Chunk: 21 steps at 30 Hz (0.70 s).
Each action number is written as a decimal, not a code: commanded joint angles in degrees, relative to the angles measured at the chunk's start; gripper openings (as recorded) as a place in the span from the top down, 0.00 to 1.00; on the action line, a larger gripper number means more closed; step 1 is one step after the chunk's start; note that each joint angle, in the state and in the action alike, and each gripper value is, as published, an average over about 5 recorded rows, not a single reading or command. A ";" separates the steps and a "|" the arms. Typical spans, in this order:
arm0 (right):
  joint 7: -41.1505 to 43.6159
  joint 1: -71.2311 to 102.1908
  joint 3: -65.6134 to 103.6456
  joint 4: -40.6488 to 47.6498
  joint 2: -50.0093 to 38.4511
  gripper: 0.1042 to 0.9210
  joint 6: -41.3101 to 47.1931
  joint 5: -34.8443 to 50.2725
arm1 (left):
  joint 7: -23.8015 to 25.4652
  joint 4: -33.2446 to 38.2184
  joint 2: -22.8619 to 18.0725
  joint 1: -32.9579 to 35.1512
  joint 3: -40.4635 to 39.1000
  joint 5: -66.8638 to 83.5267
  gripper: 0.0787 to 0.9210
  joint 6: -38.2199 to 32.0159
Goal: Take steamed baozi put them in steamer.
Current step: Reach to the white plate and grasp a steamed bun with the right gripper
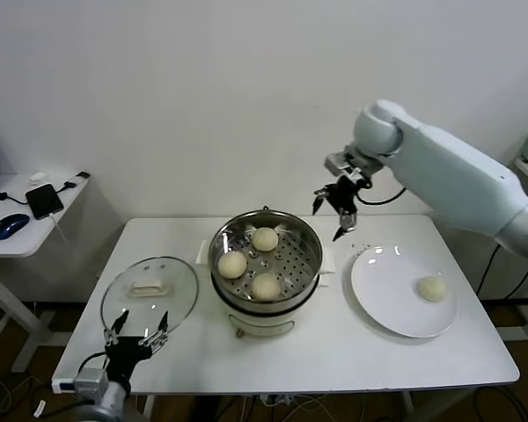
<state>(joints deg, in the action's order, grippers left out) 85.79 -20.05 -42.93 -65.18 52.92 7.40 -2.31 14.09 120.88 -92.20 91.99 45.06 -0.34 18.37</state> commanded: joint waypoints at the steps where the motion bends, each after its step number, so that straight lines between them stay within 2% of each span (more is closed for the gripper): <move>1: -0.09 10.52 9.73 1.27 -10.90 0.12 8.57 -10.18 | 0.33 0.24 -0.73 0.18 0.18 2.81 0.12 0.60; 7: -0.78 19.78 17.91 4.67 -11.01 0.12 2.59 -19.43 | 0.54 1.01 -0.40 0.71 0.70 4.20 0.12 1.03; 13: -3.51 23.43 24.87 14.78 -5.41 0.12 -6.01 -24.35 | 0.60 0.92 -0.57 1.03 0.33 4.05 0.12 1.23; 21: -3.11 25.44 29.33 20.72 -2.22 0.12 -10.61 -33.11 | 0.59 0.31 -0.42 1.30 0.99 3.93 0.12 1.23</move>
<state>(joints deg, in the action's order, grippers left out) 83.57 -0.25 -22.07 -52.72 48.48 3.10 -24.24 14.65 121.33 -92.20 93.25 45.78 3.03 19.52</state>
